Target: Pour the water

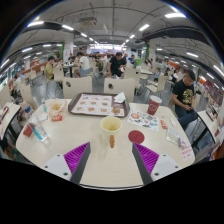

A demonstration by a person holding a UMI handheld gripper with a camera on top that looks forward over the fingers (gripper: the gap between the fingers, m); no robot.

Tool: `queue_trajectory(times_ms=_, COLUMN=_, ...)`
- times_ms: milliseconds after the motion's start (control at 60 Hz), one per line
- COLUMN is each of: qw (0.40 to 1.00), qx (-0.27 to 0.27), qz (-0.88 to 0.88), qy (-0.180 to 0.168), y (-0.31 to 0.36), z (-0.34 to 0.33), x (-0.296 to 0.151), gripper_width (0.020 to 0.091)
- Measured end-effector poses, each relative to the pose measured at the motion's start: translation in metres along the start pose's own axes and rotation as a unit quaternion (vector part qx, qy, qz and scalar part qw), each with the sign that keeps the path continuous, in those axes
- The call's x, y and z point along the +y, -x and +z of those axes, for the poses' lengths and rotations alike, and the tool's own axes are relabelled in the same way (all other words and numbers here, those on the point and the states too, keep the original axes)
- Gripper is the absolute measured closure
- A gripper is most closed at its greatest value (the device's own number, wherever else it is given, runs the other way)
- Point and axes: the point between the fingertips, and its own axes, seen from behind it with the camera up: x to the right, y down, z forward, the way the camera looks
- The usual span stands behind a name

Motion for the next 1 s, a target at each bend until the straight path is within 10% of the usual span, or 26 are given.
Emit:
queue_trajectory(times_ms=600, qw=0.998, qx=-0.044, qz=-0.009, qy=0.037, y=0.195, z=0.008, x=0.052, gripper_width=0.0252)
queue_trajectory(times_ms=1000, qw=0.993, qx=-0.09, qz=0.011, qy=-0.079, y=0.378, z=0.089, x=-0.004, gripper_width=0.0252)
